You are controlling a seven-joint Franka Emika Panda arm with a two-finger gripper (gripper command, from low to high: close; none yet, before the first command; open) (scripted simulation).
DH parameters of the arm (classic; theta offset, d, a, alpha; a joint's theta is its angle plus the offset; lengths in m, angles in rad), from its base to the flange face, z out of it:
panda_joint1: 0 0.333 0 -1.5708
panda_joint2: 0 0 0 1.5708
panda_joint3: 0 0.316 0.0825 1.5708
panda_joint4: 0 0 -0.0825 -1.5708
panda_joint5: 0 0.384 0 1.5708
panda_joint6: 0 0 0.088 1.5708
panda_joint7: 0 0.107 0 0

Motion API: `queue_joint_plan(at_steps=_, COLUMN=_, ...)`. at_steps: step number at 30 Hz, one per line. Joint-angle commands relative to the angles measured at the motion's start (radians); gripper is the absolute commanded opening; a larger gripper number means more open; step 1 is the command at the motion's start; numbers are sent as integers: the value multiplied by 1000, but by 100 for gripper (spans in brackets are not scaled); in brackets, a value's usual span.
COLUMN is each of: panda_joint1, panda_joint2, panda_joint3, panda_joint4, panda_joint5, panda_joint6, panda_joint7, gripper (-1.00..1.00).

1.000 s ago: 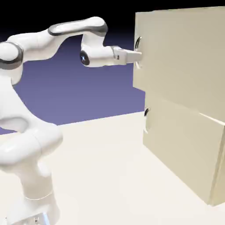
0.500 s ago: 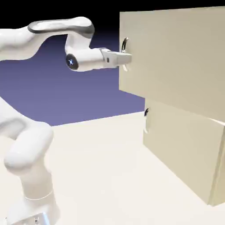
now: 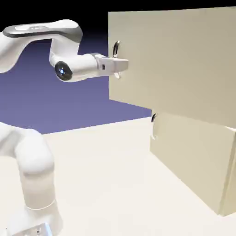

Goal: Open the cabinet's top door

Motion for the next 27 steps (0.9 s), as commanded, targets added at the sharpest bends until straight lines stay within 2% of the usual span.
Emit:
queue_joint_plan(at_steps=1, panda_joint1=36, panda_joint2=-22, panda_joint3=-30, panda_joint4=-21, panda_joint5=-42, panda_joint6=4, panda_joint7=21, gripper=-100)
queue_joint_plan(at_steps=8, panda_joint1=222, panda_joint2=-174, panda_joint3=-186, panda_joint4=-143, panda_joint5=-346, panda_joint6=28, panda_joint7=208, gripper=-100)
queue_joint_plan(at_steps=14, panda_joint1=236, panda_joint2=-306, panda_joint3=-253, panda_joint4=-235, panda_joint5=-607, panda_joint6=-39, panda_joint7=415, gripper=-100)
queue_joint_plan(at_steps=19, panda_joint1=168, panda_joint2=-444, panda_joint3=-332, panda_joint4=-304, panda_joint5=-825, panda_joint6=-195, panda_joint7=571, gripper=-100)
queue_joint_plan(at_steps=27, panda_joint1=19, panda_joint2=-629, panda_joint3=-584, panda_joint4=-338, panda_joint5=-1143, panda_joint6=-538, panda_joint7=700, gripper=-100)
